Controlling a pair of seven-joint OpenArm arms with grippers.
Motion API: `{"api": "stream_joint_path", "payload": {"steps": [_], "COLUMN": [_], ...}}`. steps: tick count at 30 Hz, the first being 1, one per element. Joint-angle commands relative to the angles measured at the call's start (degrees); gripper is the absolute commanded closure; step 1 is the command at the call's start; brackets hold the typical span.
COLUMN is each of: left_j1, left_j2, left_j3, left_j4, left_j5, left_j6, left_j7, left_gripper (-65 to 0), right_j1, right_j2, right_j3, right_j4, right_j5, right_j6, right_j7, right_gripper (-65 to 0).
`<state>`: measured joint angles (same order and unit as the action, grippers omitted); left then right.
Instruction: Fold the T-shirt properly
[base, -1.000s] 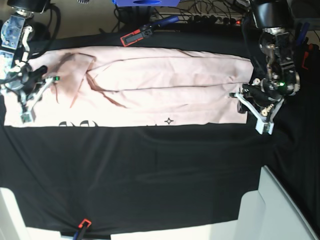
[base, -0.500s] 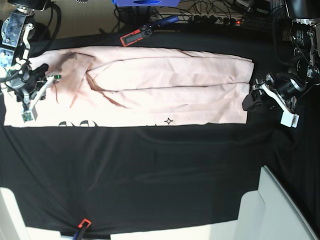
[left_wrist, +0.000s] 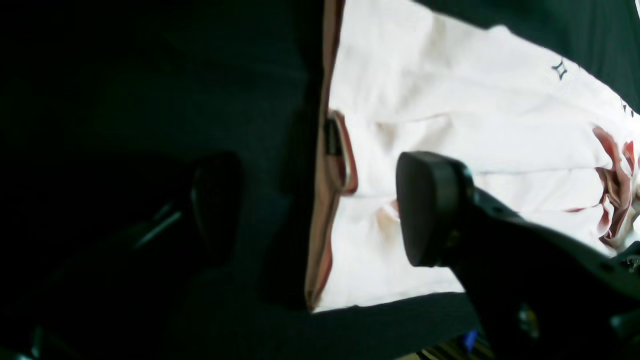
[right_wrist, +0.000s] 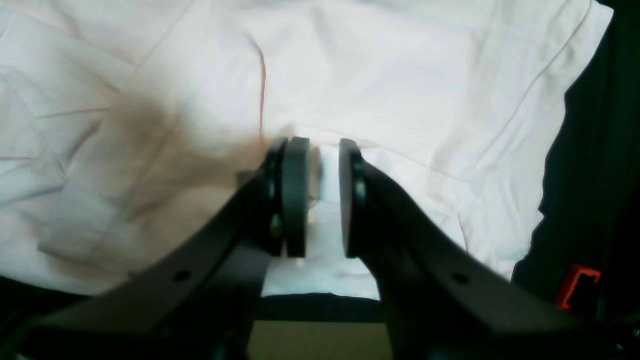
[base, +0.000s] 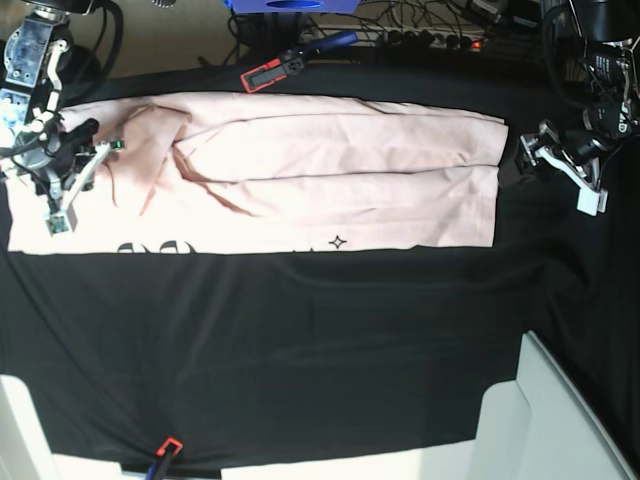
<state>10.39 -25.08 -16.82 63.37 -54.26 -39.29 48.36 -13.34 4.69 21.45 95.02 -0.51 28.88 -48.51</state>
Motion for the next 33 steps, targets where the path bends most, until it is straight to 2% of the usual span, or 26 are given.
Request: {"api": "stream_joint_path", "payload": {"steps": [1,5,11,14,23,25,33], "left_j1": [-0.5,-0.5,-2.7,-3.1,-4.5,-4.5,-4.7], "left_j2": [-0.9,0.2,5.7,8.2,8.9,8.9,9.6], "left_j3": [-0.2,-0.1,-0.5,-0.6,-0.1,-0.1,-0.1], "left_j4": [0.8,0.4,0.3,0.7,0.8,0.8,0.6], "left_j5": [-1.0,-0.2,10.6,13.9,13.7,13.7,14.0], "left_j6": [-0.7,-0.7,-0.7,-0.7,-0.7,-0.7,-0.7], "left_j7": [-0.8,-0.8,-0.8,-0.8,-0.8,-0.8,-0.8], "left_gripper": [-47.5,-47.5,-47.4,-47.4,-46.7,-42.3,-15.3], "right_j1": [0.6,0.6,0.2,0.2,0.1,0.1,0.4], "right_j2": [0.6,0.6,0.6,0.6,0.6,0.6,0.6], "right_j3": [0.0,0.0,0.0,0.0,0.0,0.0,0.0], "right_j4": [0.8,0.8,0.8,0.8,0.8,0.8,0.8], "right_j5": [0.1,0.1,0.1,0.1,0.1,0.2,0.2], "right_j6": [-0.2,-0.2,-0.2,-0.1,-0.1,-0.1,-0.1], "right_j7": [0.8,0.8,0.8,0.8,0.8,0.9,0.9], "right_gripper": [-10.9,-10.7,-10.6,-10.6,-10.6,-10.6,-10.4]}}
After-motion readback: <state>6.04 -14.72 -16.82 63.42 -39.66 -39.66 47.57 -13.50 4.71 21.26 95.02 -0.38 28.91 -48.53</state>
